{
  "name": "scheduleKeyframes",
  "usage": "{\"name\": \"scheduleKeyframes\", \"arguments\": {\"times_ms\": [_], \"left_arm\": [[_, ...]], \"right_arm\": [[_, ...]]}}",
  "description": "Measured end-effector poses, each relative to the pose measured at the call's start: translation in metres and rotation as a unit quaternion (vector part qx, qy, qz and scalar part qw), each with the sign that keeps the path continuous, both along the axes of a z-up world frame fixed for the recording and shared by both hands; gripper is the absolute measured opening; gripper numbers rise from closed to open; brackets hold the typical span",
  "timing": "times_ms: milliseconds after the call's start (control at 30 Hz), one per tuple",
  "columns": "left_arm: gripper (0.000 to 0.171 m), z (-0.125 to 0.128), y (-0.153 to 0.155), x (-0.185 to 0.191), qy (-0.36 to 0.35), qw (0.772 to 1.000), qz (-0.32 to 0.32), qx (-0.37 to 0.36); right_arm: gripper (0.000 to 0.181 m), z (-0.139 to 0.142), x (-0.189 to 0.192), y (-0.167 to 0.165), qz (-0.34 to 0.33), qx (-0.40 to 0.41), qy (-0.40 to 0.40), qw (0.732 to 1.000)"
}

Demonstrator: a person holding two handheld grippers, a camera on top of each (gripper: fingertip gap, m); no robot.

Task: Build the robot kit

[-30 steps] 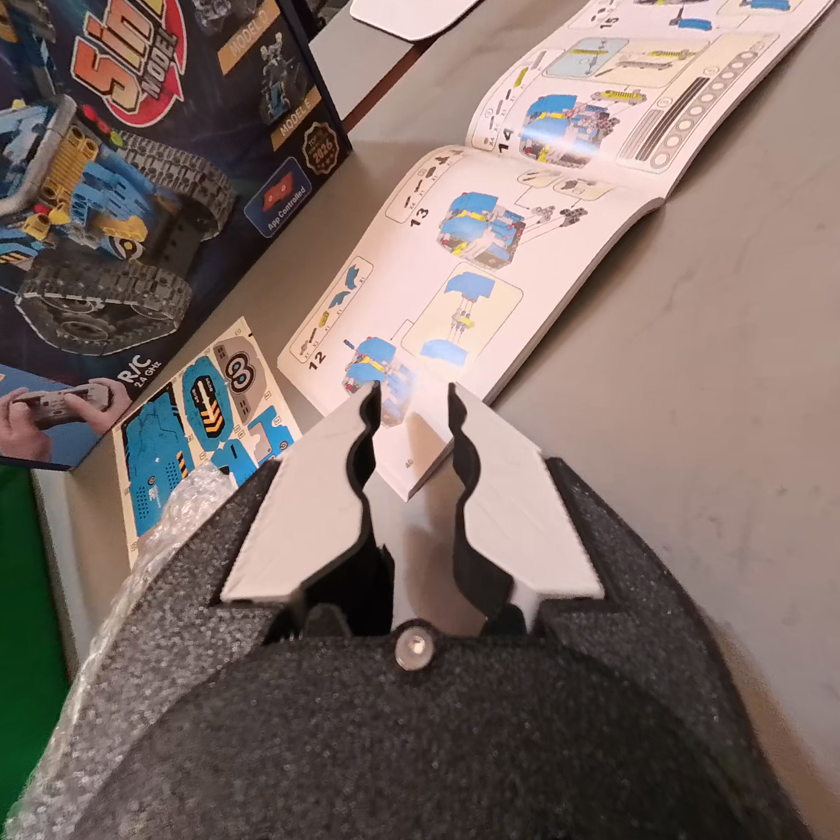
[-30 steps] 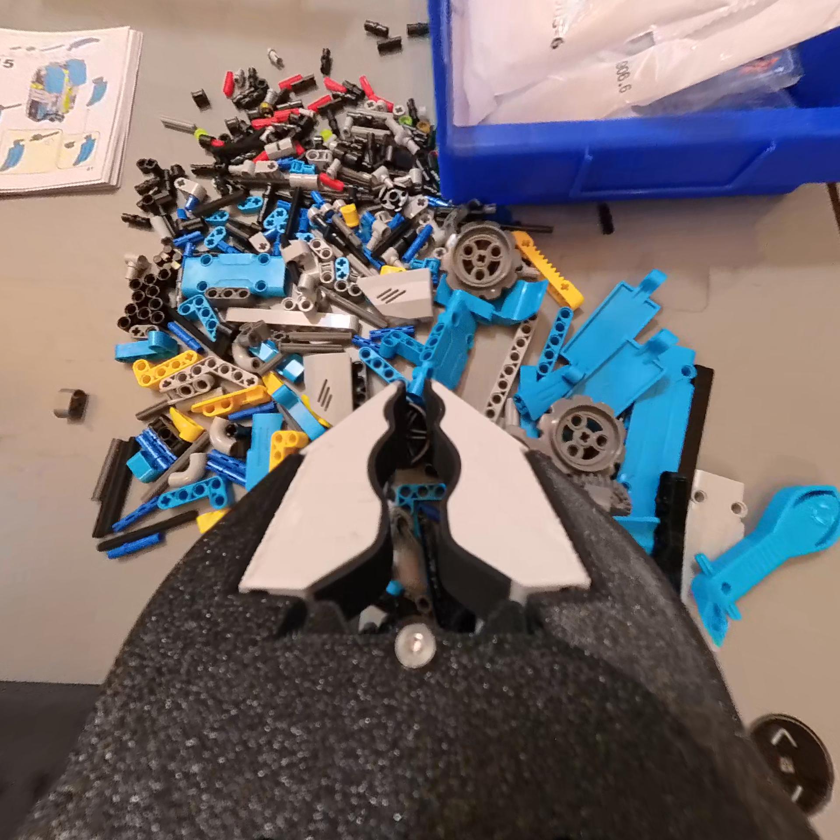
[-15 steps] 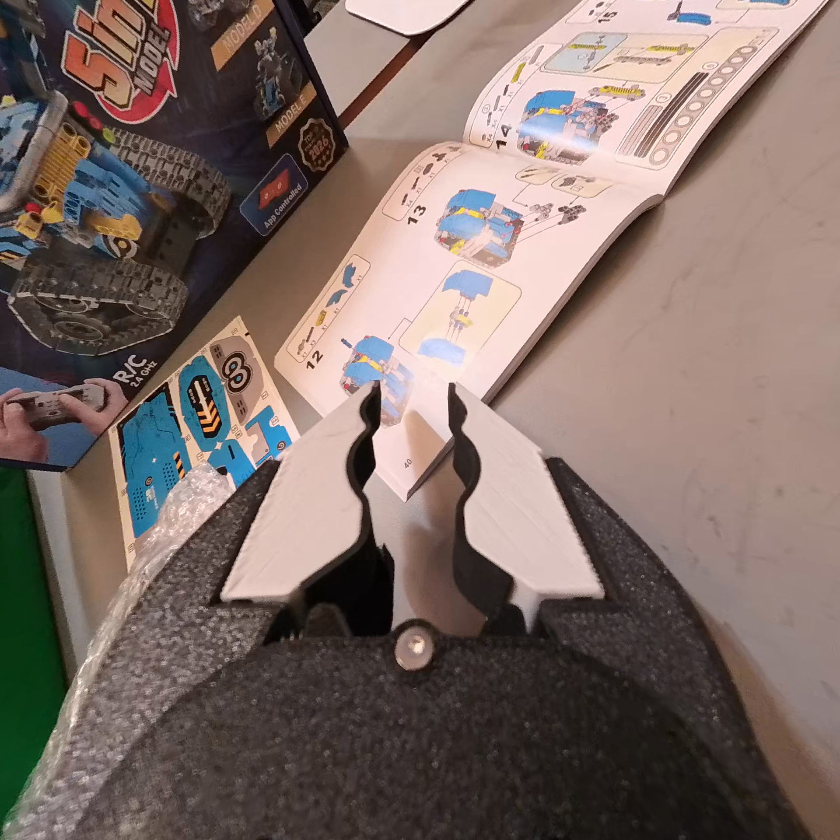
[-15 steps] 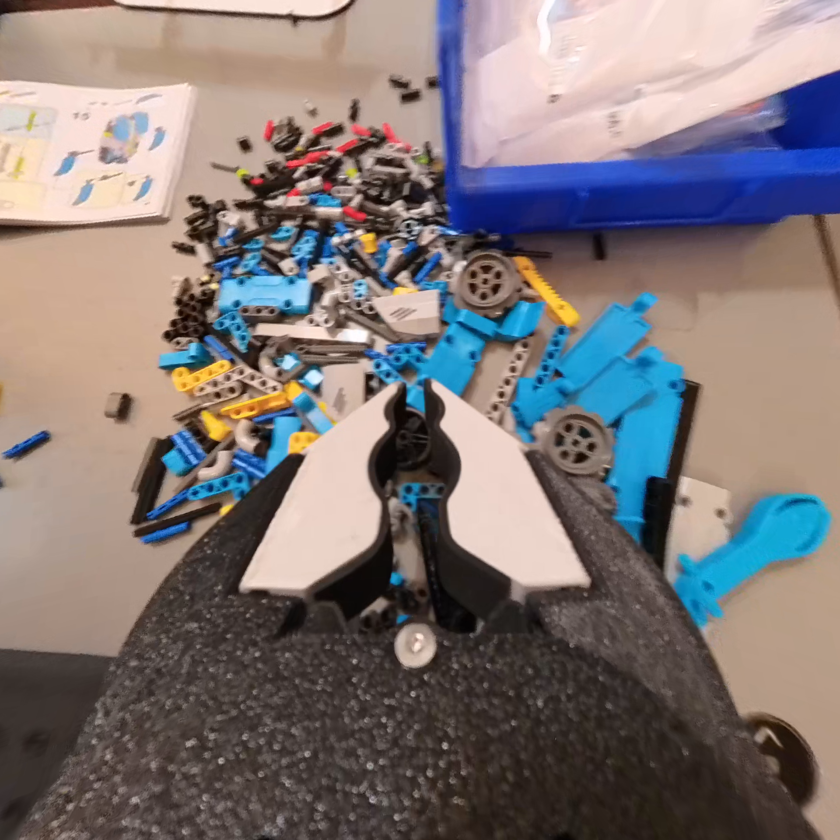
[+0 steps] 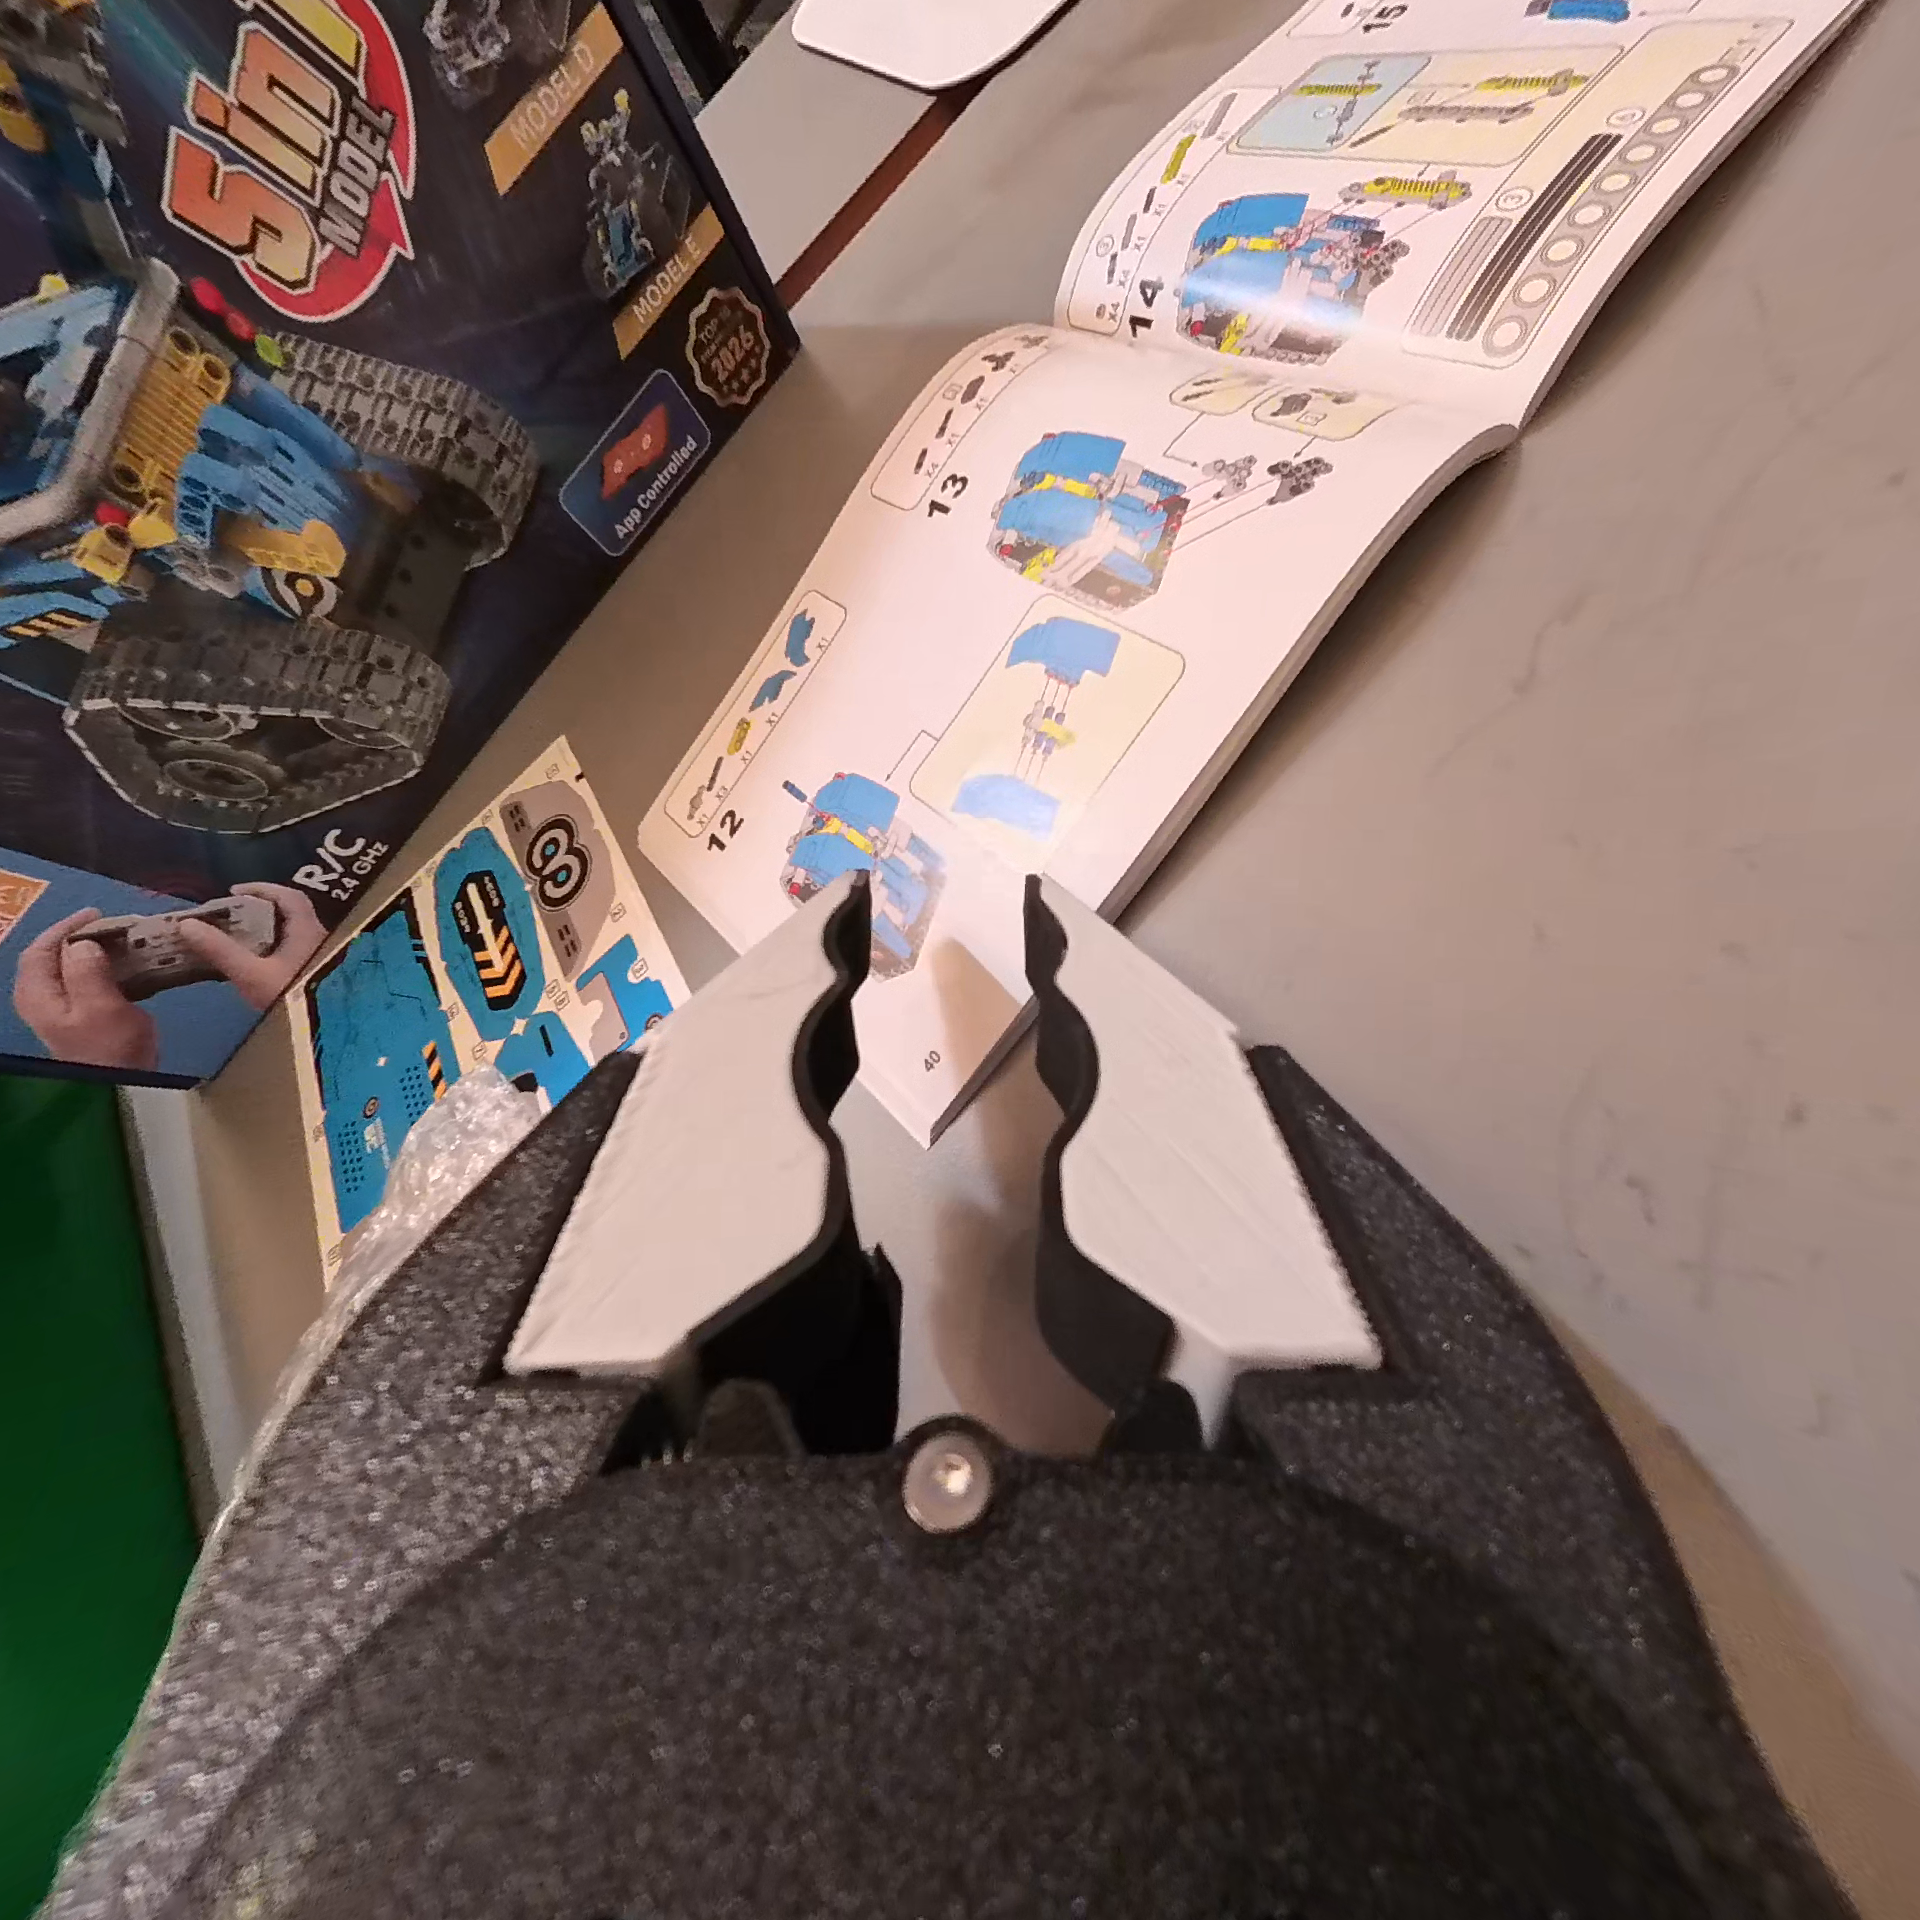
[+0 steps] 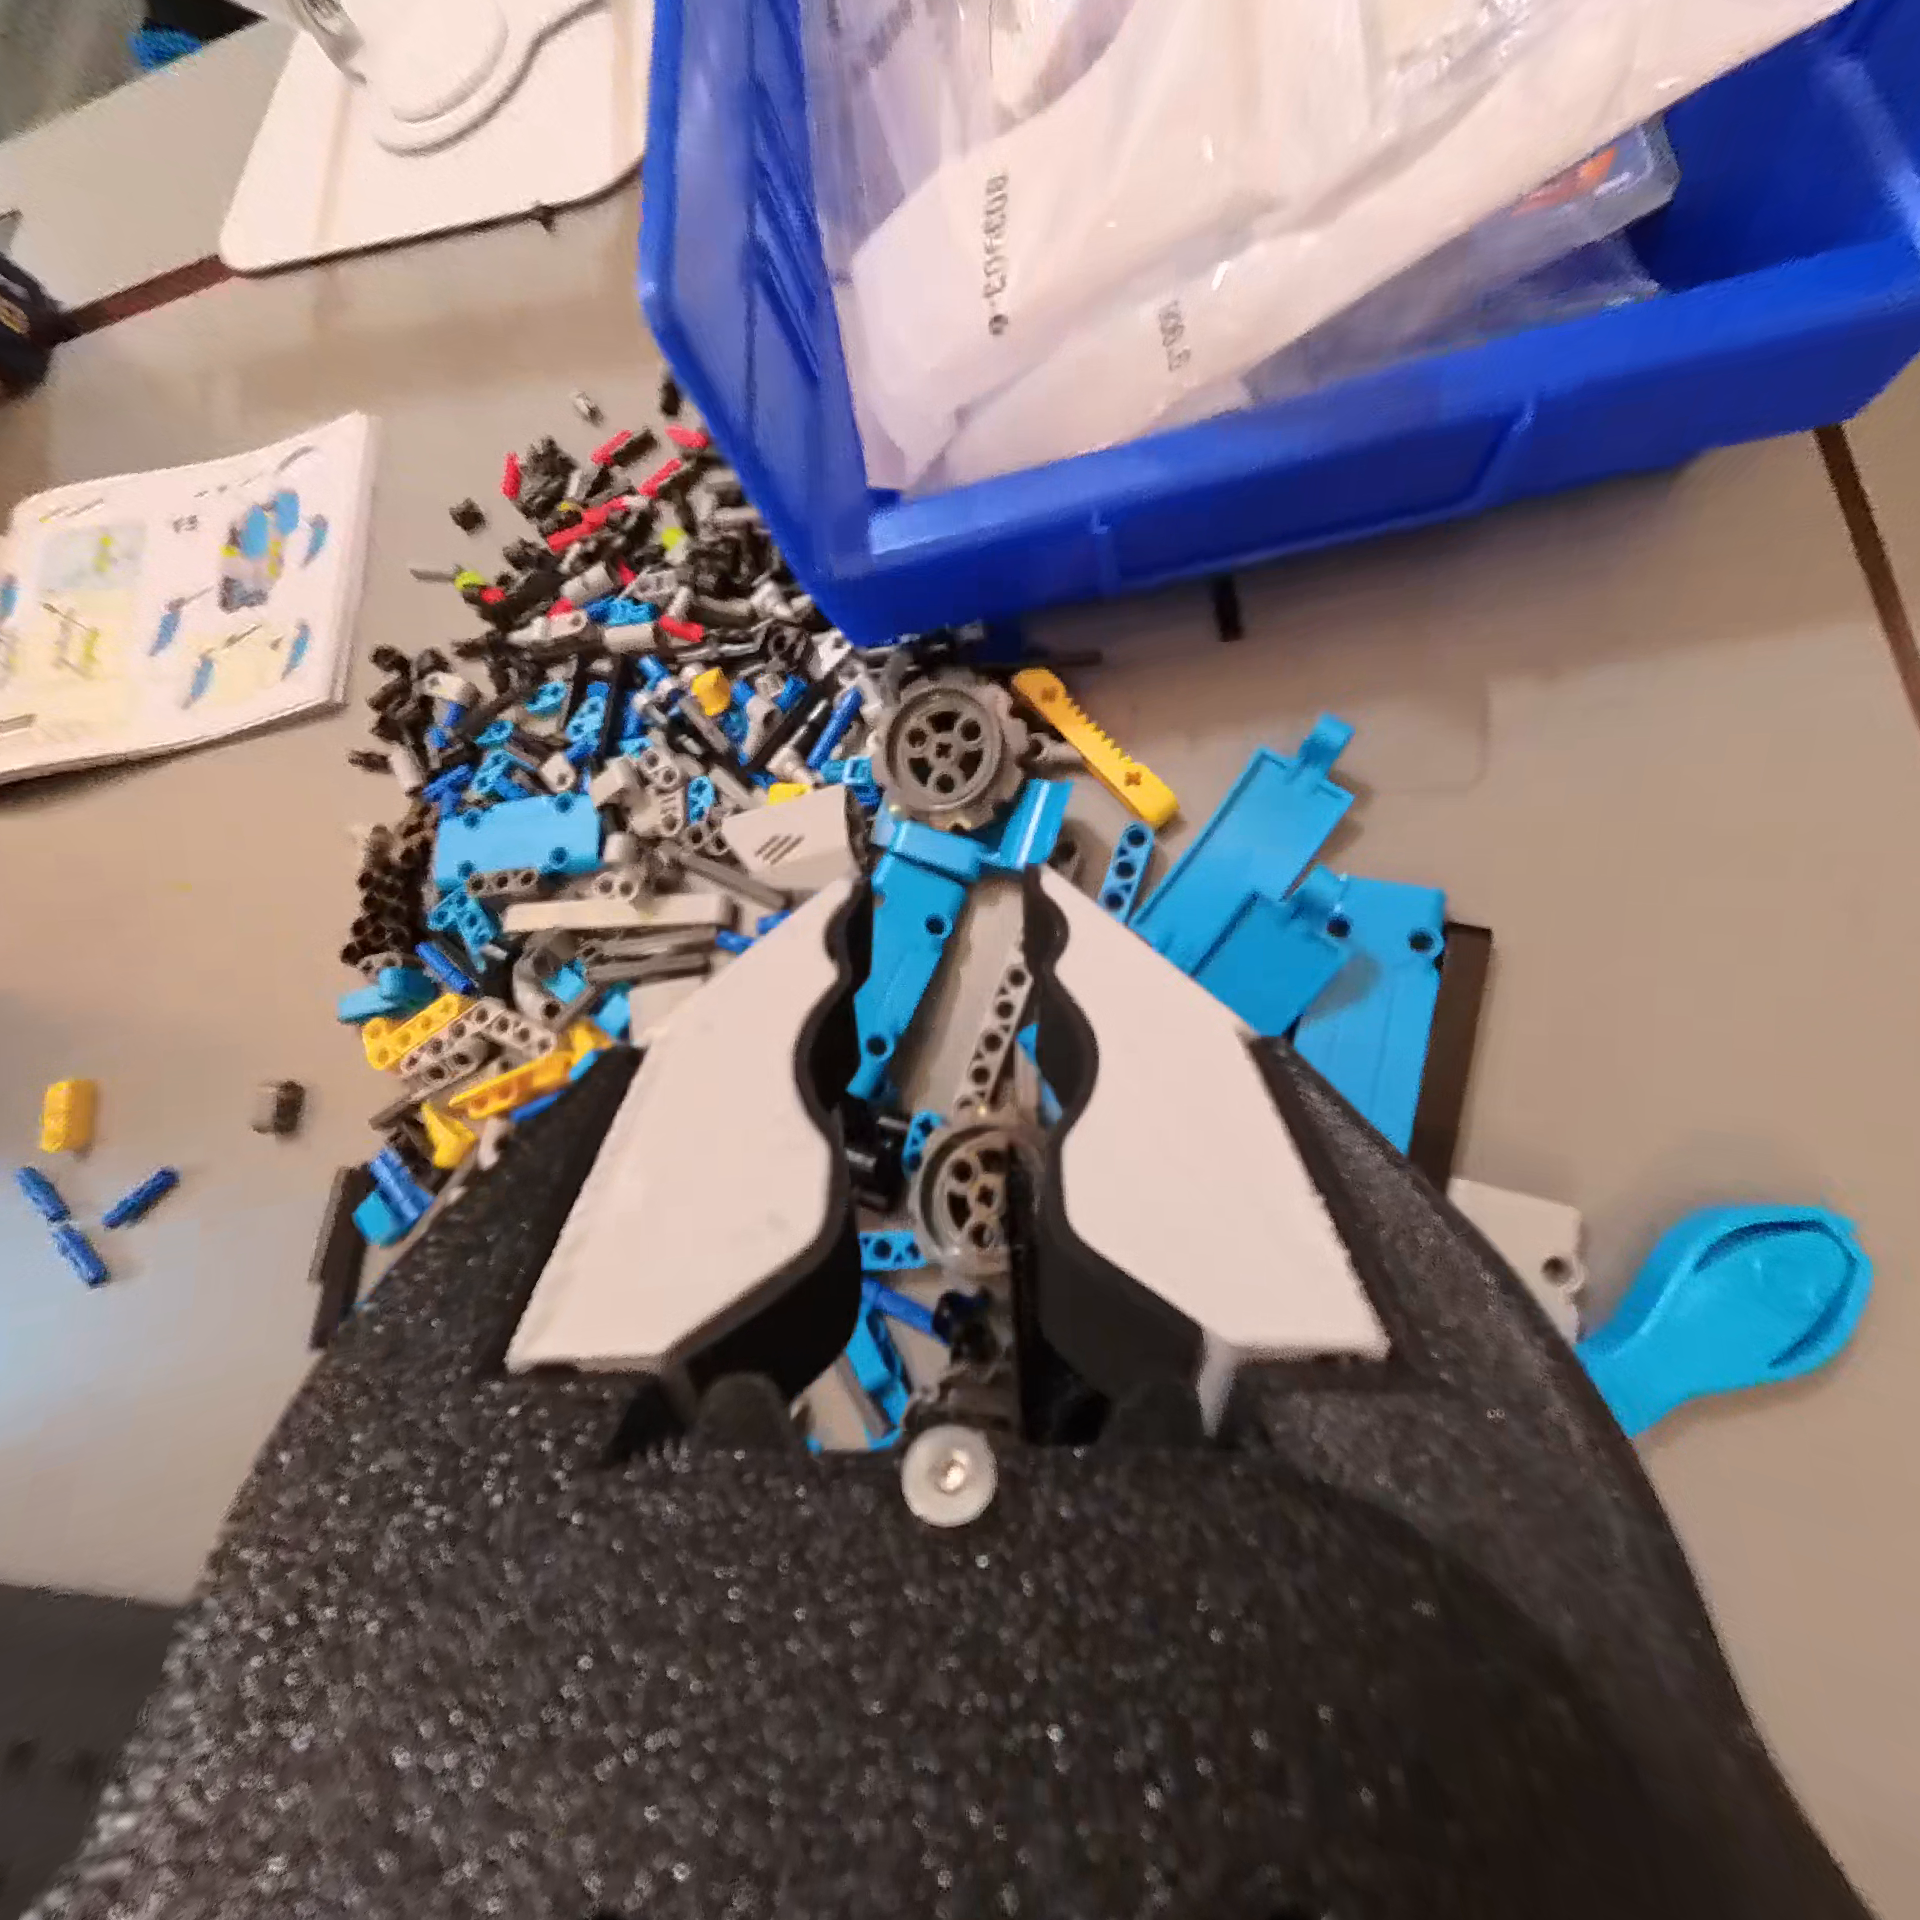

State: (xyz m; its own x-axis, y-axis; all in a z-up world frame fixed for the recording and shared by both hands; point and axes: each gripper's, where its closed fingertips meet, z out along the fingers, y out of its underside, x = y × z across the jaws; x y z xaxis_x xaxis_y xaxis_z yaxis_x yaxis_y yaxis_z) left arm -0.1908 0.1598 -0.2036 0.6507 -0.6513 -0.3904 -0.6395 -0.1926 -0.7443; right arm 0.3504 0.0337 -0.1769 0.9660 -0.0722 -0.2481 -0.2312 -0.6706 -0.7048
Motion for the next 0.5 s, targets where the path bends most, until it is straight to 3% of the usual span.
{"name": "scheduleKeyframes", "arguments": {"times_ms": [200, 267, 333, 500], "left_arm": [[0.029, 0.0, 0.0, 0.0, 0.002, 1.0, 0.001, 0.004], [0.029, 0.001, 0.0, 0.0, 0.003, 1.0, 0.001, 0.006], [0.029, 0.001, 0.0, 0.0, 0.004, 1.0, 0.001, 0.008], [0.029, 0.001, 0.0, 0.0, 0.005, 1.0, 0.0, 0.01]], "right_arm": [[0.028, -0.028, 0.022, 0.019, -0.025, -0.047, -0.003, 0.999], [0.01, -0.036, 0.023, 0.022, -0.018, -0.06, 0.0, 0.998], [0.002, -0.031, 0.023, 0.023, -0.015, -0.041, -0.019, 0.999], [0.001, -0.001, 0.032, 0.007, -0.038, -0.024, -0.089, 0.995]]}}
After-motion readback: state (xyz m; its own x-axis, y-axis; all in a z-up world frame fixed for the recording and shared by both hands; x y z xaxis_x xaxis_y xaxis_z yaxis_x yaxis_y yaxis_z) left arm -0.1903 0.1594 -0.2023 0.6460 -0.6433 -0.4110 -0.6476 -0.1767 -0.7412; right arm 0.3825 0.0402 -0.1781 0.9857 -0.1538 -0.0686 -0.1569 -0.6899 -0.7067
